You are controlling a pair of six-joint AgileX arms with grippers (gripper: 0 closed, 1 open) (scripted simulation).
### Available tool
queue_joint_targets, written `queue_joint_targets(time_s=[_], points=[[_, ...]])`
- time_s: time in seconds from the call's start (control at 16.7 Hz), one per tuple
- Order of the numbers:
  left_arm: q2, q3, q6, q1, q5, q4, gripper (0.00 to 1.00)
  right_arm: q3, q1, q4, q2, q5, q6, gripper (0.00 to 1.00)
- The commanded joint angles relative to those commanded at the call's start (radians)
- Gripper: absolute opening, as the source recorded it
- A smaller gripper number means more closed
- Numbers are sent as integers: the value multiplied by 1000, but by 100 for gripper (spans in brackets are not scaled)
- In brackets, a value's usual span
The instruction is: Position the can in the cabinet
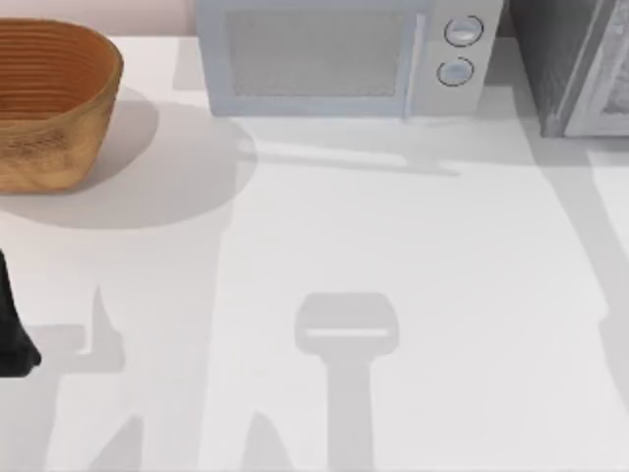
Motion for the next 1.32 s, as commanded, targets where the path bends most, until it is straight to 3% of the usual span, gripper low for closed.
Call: queue_joint_targets(time_s=[0.42,0.84,1.32], points=[[0,0,0,0,0,0,100,442,-36,-109,319,-34,-4,0],[0,0,0,0,0,0,100,516,-43,-126,373,-42,-5,0],[0,0,0,0,0,0,100,516,-43,-126,373,-42,-5,60]])
